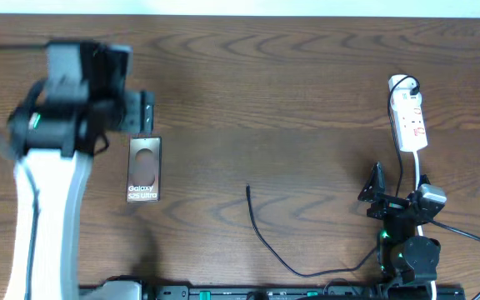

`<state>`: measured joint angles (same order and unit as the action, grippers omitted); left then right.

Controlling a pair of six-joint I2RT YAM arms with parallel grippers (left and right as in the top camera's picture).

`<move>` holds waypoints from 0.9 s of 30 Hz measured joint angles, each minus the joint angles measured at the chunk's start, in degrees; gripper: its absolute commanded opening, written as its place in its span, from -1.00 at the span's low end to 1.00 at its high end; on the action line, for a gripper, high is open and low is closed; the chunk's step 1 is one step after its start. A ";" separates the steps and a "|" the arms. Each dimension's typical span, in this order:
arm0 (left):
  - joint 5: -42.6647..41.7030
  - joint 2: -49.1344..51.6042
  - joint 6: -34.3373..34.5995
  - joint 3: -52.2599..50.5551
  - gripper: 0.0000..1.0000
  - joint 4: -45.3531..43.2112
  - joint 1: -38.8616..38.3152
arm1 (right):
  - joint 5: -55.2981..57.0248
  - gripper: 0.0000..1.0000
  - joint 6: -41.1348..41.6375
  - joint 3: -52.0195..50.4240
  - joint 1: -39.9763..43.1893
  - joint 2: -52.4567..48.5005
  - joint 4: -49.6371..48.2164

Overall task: Plug charger to phone and switch on socket
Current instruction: 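Move the left gripper forward over the Galaxy phone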

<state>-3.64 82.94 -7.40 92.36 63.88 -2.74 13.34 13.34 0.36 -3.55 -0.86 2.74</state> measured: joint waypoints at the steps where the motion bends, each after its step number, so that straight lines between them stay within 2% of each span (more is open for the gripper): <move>1: 0.04 2.38 -0.28 0.04 0.67 0.59 0.00 | 0.00 0.99 0.00 0.00 0.00 0.00 0.00; 8: 0.17 16.39 -0.85 0.02 0.66 1.73 0.00 | 0.00 0.98 0.00 0.00 0.00 0.00 0.00; 9: 0.17 18.05 -1.03 0.02 0.29 1.66 0.00 | 0.00 0.98 0.00 0.00 0.00 0.00 0.00; 11: 0.17 20.57 -1.31 0.02 -0.85 1.49 0.00 | 0.00 0.98 0.00 0.00 0.00 0.00 0.00; 13: 0.20 22.84 -1.49 0.02 -0.85 1.51 0.00 | 0.00 0.98 0.00 0.00 0.00 0.00 0.00; 14: 0.17 23.85 -1.49 0.02 -0.41 1.51 0.00 | 0.00 0.98 0.00 0.00 0.00 0.00 0.00; 15: 0.20 24.79 -1.90 0.02 0.58 1.46 0.00 | -0.02 0.98 0.00 0.00 0.00 0.00 0.00; 16: 0.20 25.46 -1.88 0.02 0.99 1.49 -0.02 | 0.00 0.98 0.00 0.00 0.00 0.00 0.00; 27: 0.17 27.45 -1.40 0.02 0.99 0.59 -0.07 | 0.00 0.98 0.00 0.00 0.00 0.00 0.00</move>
<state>-3.46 110.39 -8.80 92.38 64.47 -2.81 13.34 13.34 0.36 -3.55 -0.86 2.74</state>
